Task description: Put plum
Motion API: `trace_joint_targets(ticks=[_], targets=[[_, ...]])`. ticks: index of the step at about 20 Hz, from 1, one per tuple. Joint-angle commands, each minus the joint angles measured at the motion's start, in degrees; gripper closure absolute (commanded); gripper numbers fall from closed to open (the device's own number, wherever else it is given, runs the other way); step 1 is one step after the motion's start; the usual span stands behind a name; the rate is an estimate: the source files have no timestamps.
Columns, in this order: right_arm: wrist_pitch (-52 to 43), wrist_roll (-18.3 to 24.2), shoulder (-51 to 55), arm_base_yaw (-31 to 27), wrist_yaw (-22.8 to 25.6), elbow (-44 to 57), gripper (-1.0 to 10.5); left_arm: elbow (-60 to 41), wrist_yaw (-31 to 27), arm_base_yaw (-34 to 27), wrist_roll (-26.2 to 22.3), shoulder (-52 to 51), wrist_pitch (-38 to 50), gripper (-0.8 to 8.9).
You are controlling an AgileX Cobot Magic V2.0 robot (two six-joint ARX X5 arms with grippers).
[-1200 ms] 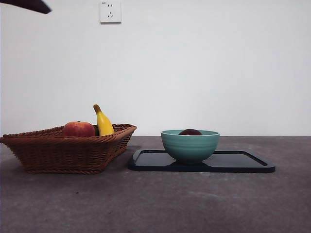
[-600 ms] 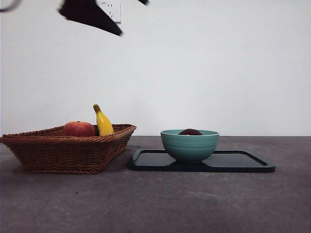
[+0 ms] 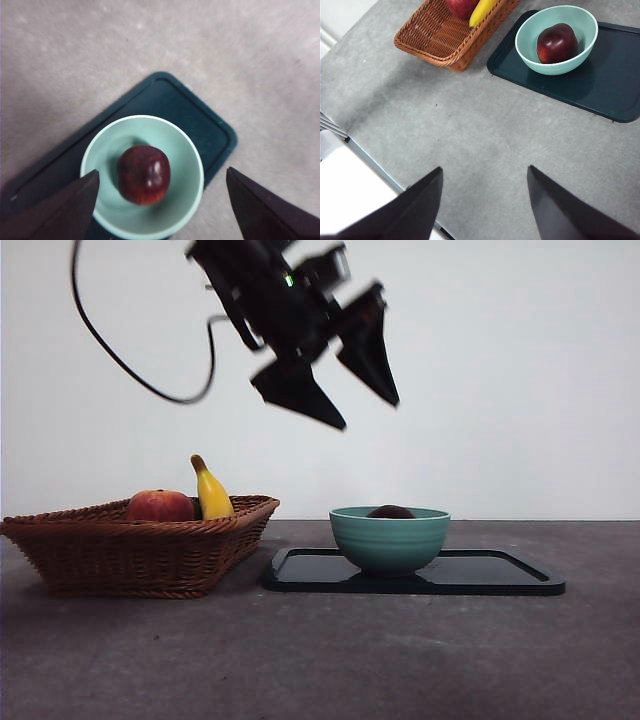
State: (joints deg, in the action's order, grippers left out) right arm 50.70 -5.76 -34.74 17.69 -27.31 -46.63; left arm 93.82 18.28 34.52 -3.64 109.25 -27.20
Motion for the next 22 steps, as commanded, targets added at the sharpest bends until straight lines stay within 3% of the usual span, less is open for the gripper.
trace_joint_targets(ticks=[1, 10, 22], targets=[[-0.46, 0.61, -0.28, 0.33, -0.24, -0.5, 6.8, 1.73, -0.44, 1.11, -1.99, 3.93, 1.38, 4.07], [-0.42, 0.42, -0.28, 0.33, -0.11, -0.5, 6.8, 1.73, -4.87, 3.65, -7.96, 11.76, 3.39, 4.08], [-0.5, 0.39, -0.28, 0.33, 0.33, -0.5, 6.8, 1.73, -5.42, 3.91, -8.98, 13.7, 5.92, 4.09]])
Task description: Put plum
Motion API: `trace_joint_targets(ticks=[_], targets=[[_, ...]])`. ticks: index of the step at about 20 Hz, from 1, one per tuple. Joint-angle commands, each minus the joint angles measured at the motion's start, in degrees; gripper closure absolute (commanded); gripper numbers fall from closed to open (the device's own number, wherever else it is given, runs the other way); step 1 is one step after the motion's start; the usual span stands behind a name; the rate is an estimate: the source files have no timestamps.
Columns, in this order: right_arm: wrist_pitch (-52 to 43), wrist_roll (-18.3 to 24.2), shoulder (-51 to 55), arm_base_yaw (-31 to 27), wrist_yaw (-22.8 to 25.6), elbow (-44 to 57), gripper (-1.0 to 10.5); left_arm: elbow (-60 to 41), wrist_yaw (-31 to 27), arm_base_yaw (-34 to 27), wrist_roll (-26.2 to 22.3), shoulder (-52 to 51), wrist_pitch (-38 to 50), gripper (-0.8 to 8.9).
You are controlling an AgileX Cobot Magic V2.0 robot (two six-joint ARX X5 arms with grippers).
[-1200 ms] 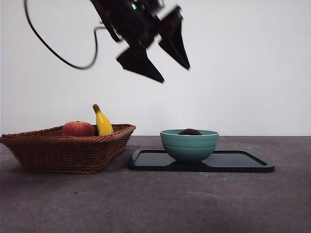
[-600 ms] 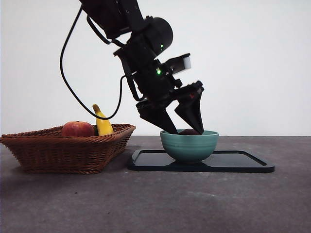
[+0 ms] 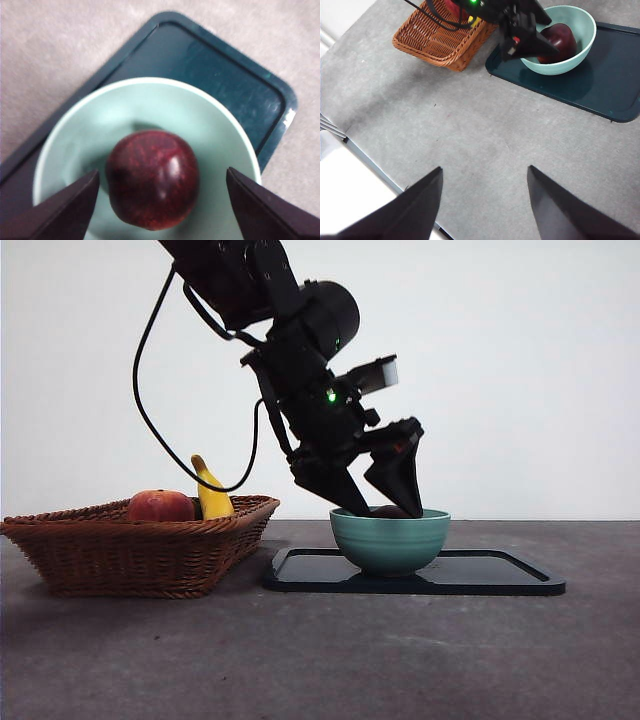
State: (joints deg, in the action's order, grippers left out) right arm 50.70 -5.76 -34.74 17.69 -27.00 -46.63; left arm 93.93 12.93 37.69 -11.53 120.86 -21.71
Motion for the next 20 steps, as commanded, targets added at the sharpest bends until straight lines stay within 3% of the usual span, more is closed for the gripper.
trace_joint_targets(ticks=[1, 6, 8, 11, 20], targets=[[-0.5, 0.39, -0.28, 0.33, 0.02, -0.5, 6.8, 1.62, -0.07, 0.76, -1.09, 2.34, 0.46, 4.09], [-0.52, 0.44, -0.28, 0.33, 0.04, -0.5, 6.8, 1.62, -0.07, 1.07, -1.11, 3.28, 0.63, 4.28], [-0.52, 0.46, -0.28, 0.33, 0.04, -0.5, 6.8, 1.62, -0.07, 1.07, -1.22, 3.28, 0.63, 5.45], [-0.52, 0.48, -0.28, 0.33, 0.04, -0.5, 6.8, 1.62, -0.09, 1.07, -1.36, 3.28, 0.63, 6.01], [-0.52, 0.48, -0.28, 0.33, 0.09, -0.5, 6.8, 6.49, -0.04, 0.9, 0.44, 3.04, -2.91, 6.0]])
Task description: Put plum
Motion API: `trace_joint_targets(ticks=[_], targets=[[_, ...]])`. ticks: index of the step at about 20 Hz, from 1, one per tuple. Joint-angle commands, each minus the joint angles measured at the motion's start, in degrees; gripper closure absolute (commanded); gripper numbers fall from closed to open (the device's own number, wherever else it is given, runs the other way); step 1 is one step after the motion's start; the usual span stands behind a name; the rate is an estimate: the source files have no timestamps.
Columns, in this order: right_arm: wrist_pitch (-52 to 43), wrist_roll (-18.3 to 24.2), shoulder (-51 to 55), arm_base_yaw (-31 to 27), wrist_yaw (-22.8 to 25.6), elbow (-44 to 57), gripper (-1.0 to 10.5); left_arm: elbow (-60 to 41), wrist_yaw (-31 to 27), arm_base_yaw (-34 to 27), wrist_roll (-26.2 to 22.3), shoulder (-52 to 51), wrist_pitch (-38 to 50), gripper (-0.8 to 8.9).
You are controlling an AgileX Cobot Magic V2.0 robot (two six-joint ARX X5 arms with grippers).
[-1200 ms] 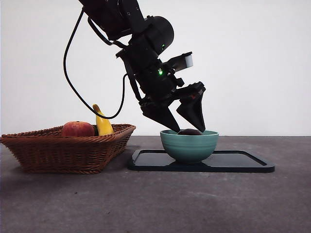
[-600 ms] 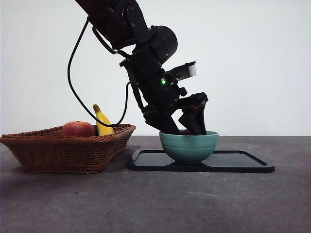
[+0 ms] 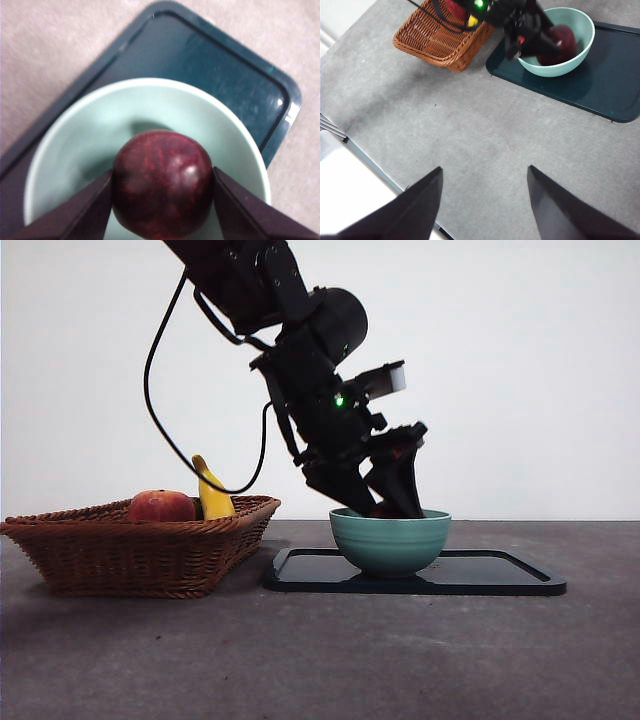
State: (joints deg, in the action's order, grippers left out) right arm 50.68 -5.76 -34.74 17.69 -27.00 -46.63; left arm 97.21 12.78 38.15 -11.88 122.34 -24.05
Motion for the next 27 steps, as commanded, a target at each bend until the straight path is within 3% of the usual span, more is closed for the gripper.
trace_joint_targets(ticks=[1, 10, 15, 22, 27], targets=[[-0.48, 0.5, -0.28, 0.33, 0.11, -0.5, 6.8, 5.14, 0.11, 0.37, 0.79, 1.55, -2.45, 6.0], [-0.5, 0.66, -0.28, 0.33, 0.48, -0.5, 6.8, 23.87, 1.25, -1.66, 1.46, -2.89, -19.21, 6.0], [-1.03, 0.7, -0.28, 0.33, 0.46, -0.5, 6.8, 24.35, 1.25, -4.98, 1.66, -14.1, -25.31, 5.99], [-1.55, 0.94, -0.28, 0.33, 0.44, -0.5, 6.8, 24.35, 1.44, -12.83, 1.62, -28.79, -40.85, 5.98], [-1.57, 2.05, -0.28, 0.33, 0.44, -0.5, 6.8, 21.14, 9.25, -17.92, 0.87, -34.47, -48.3, 5.98]])
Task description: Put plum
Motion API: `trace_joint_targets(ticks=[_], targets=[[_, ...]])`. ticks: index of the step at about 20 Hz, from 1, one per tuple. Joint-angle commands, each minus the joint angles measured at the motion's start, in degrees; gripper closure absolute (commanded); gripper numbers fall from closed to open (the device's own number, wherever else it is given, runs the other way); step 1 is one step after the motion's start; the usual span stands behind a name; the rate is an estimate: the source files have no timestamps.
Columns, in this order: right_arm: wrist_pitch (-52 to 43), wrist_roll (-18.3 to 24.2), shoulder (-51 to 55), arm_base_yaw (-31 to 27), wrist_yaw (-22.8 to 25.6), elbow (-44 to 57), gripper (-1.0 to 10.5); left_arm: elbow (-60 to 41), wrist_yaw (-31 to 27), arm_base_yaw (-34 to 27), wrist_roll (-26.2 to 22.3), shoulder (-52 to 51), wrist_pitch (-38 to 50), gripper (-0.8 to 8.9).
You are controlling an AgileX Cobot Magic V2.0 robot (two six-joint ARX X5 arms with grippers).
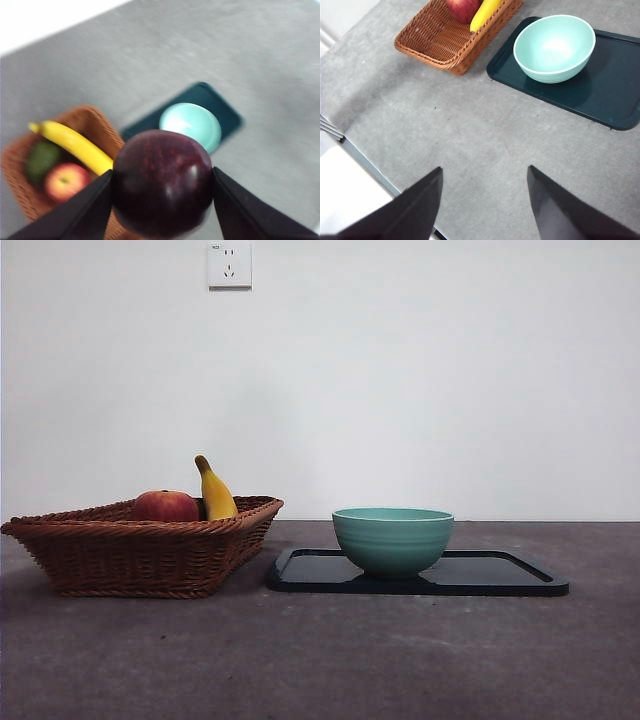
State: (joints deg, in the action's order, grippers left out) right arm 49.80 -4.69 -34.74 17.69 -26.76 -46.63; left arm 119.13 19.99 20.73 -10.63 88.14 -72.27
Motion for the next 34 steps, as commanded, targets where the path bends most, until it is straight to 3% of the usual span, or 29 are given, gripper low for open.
trace_joint_targets(ticks=[1, 4, 8, 16, 21, 34], targets=[[-0.7, 1.09, -0.28, 0.33, 0.2, -0.5, 6.8, -3.41, 2.75, -1.11, -0.48, -1.25, 0.07, 5.98], [-0.68, 1.09, -0.28, 0.33, 0.17, -0.5, 6.8, -17.0, 2.8, -2.47, -0.48, -4.94, 5.16, 5.97], [-0.68, 1.11, -0.28, 0.33, 0.17, -0.5, 6.8, -34.77, 2.71, -4.44, -0.42, -7.63, 18.69, 5.97], [-0.46, 1.07, -0.28, 0.33, 0.13, -0.5, 6.8, -54.84, -4.07, -7.54, -0.72, -6.73, 43.67, 5.98], [-0.48, 1.01, -0.28, 0.33, 0.15, -0.5, 6.8, -60.61, -5.92, -8.13, -1.53, -4.33, 53.22, 5.99], [-0.48, 0.83, -0.28, 0.33, 0.2, -0.5, 6.8, -60.7, -6.08, -8.13, -2.43, 6.75, 56.87, 5.95]])
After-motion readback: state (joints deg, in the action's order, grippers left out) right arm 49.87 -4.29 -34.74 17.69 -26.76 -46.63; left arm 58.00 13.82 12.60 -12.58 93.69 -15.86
